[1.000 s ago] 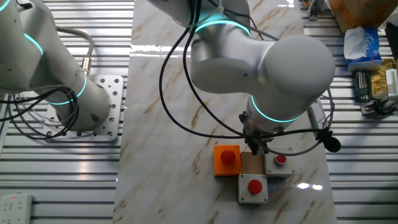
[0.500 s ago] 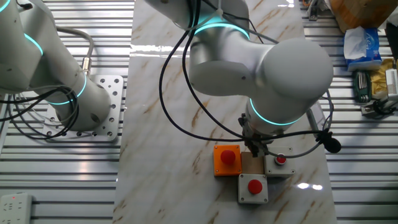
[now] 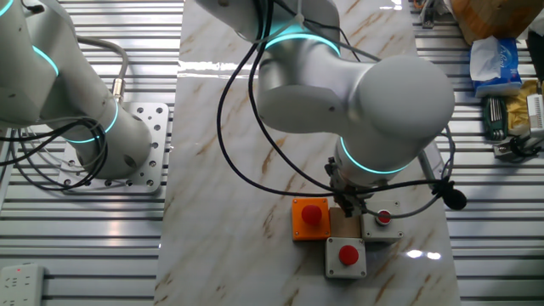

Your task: Approach and touch the side of the small block

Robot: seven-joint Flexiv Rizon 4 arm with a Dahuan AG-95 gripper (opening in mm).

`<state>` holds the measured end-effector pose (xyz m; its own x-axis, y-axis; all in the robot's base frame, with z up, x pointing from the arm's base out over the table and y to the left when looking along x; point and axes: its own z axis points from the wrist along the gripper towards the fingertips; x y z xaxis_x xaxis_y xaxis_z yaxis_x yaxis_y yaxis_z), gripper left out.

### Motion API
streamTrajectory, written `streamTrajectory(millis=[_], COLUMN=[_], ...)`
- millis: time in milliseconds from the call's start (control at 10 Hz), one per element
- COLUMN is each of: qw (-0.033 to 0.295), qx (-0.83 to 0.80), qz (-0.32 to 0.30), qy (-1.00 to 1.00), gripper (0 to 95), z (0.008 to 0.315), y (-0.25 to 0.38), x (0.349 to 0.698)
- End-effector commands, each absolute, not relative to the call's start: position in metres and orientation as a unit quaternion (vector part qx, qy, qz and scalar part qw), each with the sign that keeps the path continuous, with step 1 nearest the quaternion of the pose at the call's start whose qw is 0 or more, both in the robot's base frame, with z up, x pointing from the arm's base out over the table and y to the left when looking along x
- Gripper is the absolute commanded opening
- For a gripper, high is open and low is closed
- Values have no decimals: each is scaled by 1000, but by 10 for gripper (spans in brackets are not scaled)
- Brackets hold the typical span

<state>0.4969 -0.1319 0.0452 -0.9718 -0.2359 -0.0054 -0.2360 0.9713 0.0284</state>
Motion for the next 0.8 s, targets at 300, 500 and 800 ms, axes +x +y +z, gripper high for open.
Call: streamTrajectory(millis=[300,500,800], qw=[2,0,-13], qx=[-129,-122,-73], qz=[14,13,20], qy=[992,992,997], gripper=[0,0,0], z=[44,45,45], y=[-136,-137,-138], x=[495,494,493])
